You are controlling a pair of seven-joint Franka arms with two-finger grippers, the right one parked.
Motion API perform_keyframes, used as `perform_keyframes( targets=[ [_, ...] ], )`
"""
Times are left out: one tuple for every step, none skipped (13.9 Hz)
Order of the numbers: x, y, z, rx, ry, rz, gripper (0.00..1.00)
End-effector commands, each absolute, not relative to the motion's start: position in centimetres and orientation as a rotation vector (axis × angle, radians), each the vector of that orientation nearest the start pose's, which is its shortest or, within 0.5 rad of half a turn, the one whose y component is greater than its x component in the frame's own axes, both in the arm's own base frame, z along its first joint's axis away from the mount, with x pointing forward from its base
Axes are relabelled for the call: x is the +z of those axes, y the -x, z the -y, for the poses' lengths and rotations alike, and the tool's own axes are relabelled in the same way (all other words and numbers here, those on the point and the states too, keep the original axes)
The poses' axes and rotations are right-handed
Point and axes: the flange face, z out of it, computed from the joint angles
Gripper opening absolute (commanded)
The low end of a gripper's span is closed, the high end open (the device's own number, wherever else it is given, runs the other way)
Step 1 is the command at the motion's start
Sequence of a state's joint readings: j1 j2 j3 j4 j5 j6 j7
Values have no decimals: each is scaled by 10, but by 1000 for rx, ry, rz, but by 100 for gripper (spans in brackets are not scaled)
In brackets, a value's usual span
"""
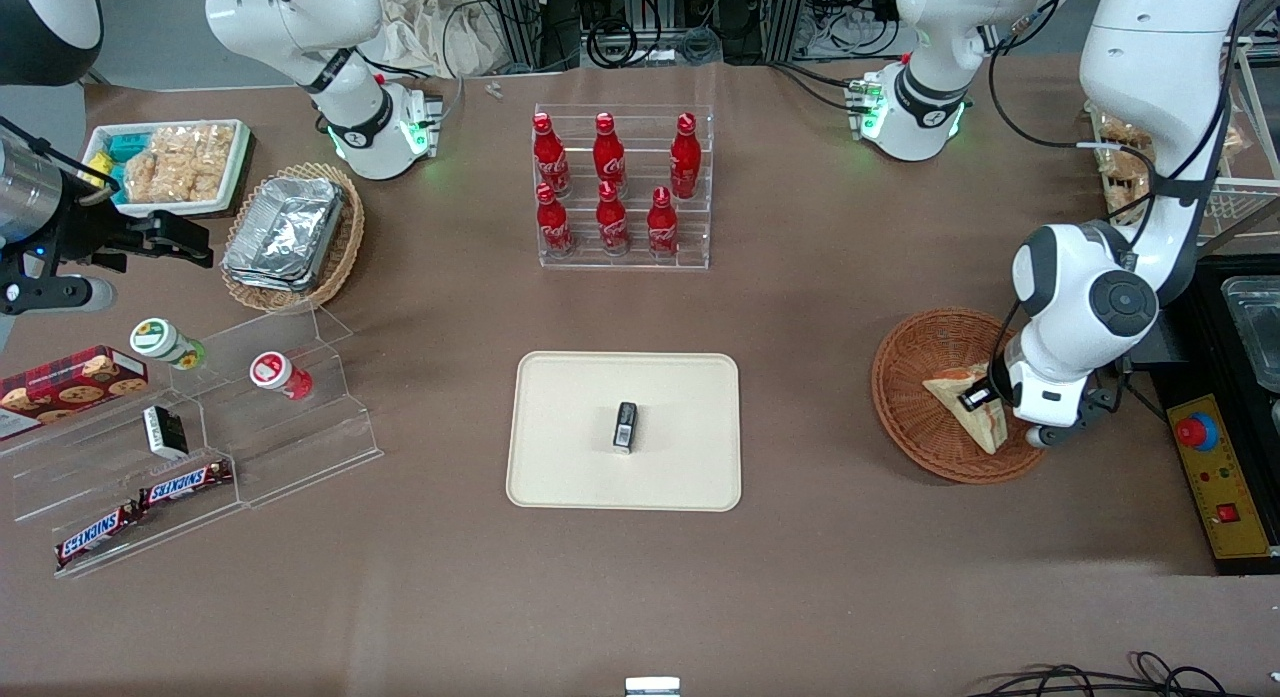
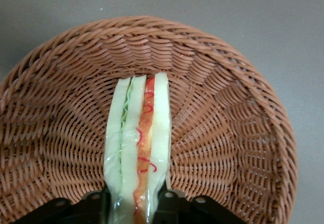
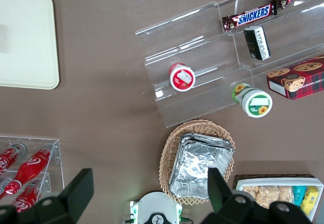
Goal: Place sandwich from basket to tray
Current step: 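Close the left gripper on the sandwich's upright edge, then lift the sandwich out of the basket and carry it toward the white tray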
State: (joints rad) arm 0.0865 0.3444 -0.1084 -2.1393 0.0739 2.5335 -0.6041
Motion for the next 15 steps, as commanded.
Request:
perform_keyframes(
  targets=[
    [260, -586, 16, -108, 3041, 809, 0],
    [268, -589, 15, -97, 3042, 788, 0],
    [279, -594, 15, -67, 3035, 777, 0],
    [296, -600, 13, -34, 3029, 758, 0],
    [315, -605, 13, 6, 3023, 728, 0],
    [336, -611, 17, 32, 3026, 684, 0],
    [359, -619, 22, 53, 3037, 619, 0],
    [383, -626, 26, 88, 3041, 569, 0],
    [408, -632, 32, 119, 3046, 525, 0],
    [432, -635, 47, 137, 3060, 448, 0],
    [454, -636, 59, 146, 3078, 358, 0],
    [473, -638, 76, 132, 3096, 275, 0],
    [490, -637, 97, 113, 3110, 207, 0],
    [501, -635, 117, 114, 3119, 153, 0],
    [503, -633, 141, 123, 3125, 95, 0]
  ],
)
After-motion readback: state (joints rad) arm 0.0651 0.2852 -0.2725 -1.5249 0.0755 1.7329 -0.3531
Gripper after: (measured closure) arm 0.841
